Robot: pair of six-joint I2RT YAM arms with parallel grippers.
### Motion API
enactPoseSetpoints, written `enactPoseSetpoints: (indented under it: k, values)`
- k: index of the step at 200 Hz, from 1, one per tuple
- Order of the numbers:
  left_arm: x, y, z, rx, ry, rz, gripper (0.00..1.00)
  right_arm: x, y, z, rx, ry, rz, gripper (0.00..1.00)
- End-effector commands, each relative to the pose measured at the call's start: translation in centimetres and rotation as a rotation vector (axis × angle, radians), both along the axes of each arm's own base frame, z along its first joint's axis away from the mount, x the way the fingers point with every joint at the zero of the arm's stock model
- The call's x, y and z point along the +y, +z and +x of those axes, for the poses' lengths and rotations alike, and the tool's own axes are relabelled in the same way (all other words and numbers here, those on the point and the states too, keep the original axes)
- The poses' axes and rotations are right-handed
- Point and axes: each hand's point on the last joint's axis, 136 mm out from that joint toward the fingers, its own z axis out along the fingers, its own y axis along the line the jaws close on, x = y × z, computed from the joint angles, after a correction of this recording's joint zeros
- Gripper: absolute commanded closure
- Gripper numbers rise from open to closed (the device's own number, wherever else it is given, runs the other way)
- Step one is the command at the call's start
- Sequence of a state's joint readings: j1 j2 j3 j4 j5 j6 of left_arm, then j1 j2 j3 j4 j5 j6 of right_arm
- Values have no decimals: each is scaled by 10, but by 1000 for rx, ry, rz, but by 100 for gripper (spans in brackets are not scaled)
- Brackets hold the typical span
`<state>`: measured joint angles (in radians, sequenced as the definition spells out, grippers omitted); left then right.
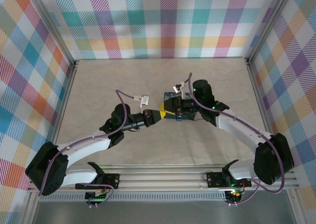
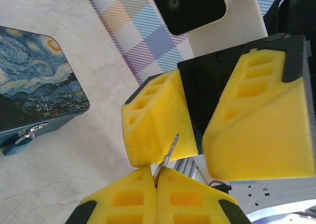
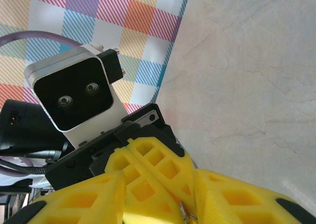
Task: Unlock a padlock with a key
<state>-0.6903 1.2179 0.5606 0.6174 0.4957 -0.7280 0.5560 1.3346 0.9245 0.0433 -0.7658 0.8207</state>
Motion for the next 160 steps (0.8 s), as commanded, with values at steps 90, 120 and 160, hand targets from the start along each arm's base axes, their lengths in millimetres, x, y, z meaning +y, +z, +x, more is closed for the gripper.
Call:
enactPoseSetpoints:
  k: [90,120,160]
  values:
    - [20,6,-2,-49,63,30,100,-6,14,-6,-10,-23,33,76]
    - [23,8,-2,-53,79,26,100,-5,12,-8,-3,-16,30,75]
    - [23,13,-2,-62,81,18,100,-3,3,-11,15,-11,19,79]
